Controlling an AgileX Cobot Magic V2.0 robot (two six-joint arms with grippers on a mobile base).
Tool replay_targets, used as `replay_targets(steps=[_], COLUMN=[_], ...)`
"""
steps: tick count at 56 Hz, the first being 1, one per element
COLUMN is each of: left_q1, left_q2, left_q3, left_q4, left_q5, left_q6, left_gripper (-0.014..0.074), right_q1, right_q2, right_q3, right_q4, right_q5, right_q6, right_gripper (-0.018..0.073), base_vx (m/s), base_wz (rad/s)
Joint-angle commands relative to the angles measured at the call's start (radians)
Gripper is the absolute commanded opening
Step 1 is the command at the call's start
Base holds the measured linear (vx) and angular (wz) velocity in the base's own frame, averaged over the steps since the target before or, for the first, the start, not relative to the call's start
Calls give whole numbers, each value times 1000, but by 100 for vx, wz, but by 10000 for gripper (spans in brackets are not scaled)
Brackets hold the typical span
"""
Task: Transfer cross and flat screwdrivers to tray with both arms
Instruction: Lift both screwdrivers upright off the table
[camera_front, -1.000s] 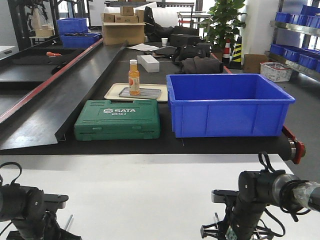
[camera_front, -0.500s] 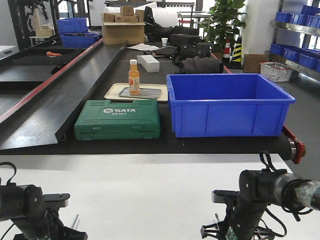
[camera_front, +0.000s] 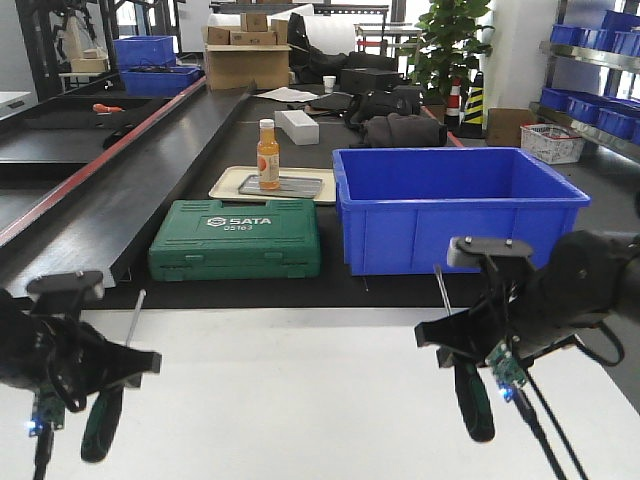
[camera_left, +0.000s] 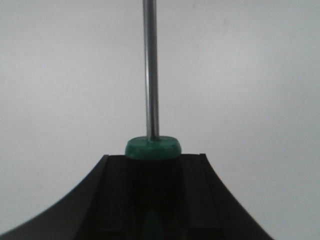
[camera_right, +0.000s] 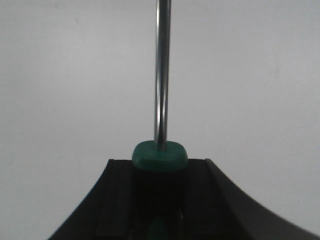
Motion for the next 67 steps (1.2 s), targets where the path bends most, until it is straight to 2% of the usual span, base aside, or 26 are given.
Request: replay_targets(steps=[1, 12, 28, 67], left_q1=[-6, -6, -6, -6], left_q2=[-136, -290, -418, -445], left_q3=[-26, -26, -26, -26], left_q4=[-22, -20, -20, -20], left_q5=[-120, -153, -172, -176], left_q6=[-3, 10, 13, 26], left_gripper=[-7, -7, -7, -7], right_q1=[0, 0, 0, -2], right_q2=[-110, -226, -332, -368], right_q3=[-29, -29, -29, -29], right_q4=[9, 9, 9, 5], right_q5=[-67, -121, -171, -170], right_q6=[-35, -37, -37, -44], right_gripper=[-12, -12, -12, -8], base_vx=[0, 0, 0, 0], base_wz=[0, 0, 0, 0])
